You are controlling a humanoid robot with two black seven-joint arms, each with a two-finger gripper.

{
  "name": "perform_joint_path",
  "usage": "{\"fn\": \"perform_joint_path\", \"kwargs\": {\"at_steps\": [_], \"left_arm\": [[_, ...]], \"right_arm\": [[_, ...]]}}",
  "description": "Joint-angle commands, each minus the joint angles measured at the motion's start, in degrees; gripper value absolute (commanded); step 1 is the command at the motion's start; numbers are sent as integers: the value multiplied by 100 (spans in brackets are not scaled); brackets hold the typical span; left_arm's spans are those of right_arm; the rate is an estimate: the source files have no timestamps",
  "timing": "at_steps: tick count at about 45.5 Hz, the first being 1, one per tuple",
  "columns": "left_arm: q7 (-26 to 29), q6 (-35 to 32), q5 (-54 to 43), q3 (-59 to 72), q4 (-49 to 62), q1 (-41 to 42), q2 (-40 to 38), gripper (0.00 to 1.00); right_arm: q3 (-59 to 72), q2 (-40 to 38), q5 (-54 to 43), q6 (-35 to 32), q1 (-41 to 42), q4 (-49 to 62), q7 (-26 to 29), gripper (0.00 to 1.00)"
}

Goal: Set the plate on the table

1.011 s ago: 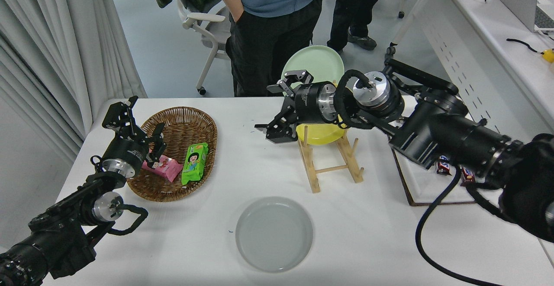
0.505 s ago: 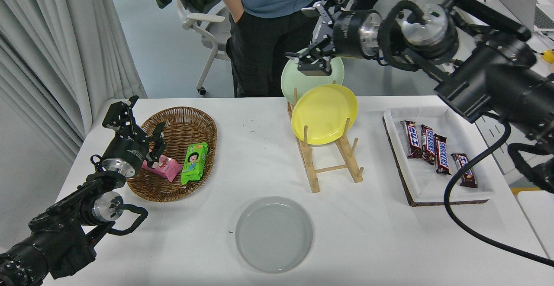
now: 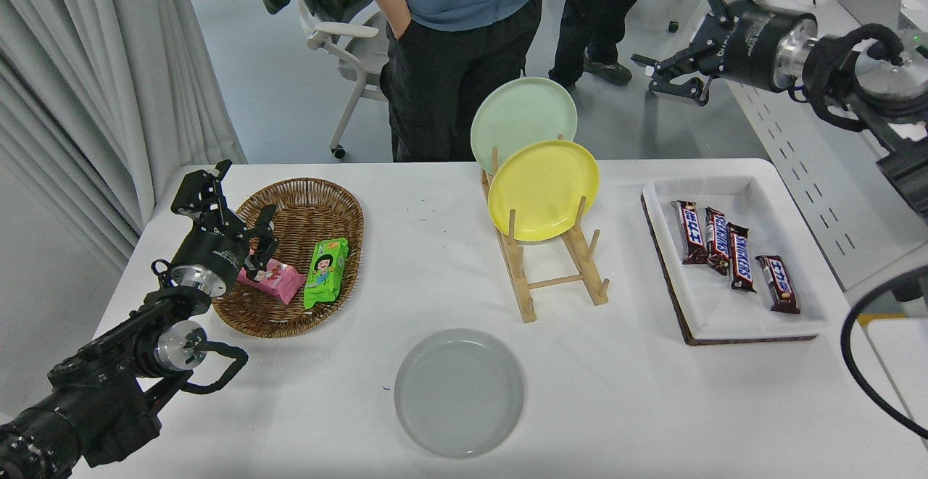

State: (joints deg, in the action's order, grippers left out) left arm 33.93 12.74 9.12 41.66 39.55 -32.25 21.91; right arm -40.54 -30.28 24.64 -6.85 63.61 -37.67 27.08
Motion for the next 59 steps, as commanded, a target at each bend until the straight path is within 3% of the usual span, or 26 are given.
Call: {"fn": "perform_joint_path", "kwargs": {"at_steps": [1,7,17,26,30,34,44,52,59], "left_arm": [[-1,0,2,0,0,-1,-3,100],[-1,0,2,0,0,8,6,100],[-1,0,2,0,0,8,-3,100],[-1,0,-7,9,0,-1,6,100],[-1,0,2,0,0,-1,-3,100],[-1,0,2,0,0,8,-3,100],[-1,0,2,0,0,-1,-3,100],[-1,0,2,0,0,8,-3,100],[-1,0,2,0,0,8,-3,100]], "right_arm": [[-692,-57,-91,-299,-1034,453,-159,99],[-806,-39,-99,-351,-1403,453,-334,99],[-1052,101,-135,-1380,-1913,506,-642,99],[-1404,636,-135,-1775,-2133,1410,-1511,99],[-1404,945,-135,-1916,-2160,1859,-2355,99],[-1369,1059,-135,-2030,-2274,1903,-2786,99],[-1036,1428,-318,-2074,-2546,1921,-2919,99],[-1000,1464,-460,-2083,-2485,1903,-3568,99],[-903,1455,-521,-1978,-2266,1947,-3613,99]]}}
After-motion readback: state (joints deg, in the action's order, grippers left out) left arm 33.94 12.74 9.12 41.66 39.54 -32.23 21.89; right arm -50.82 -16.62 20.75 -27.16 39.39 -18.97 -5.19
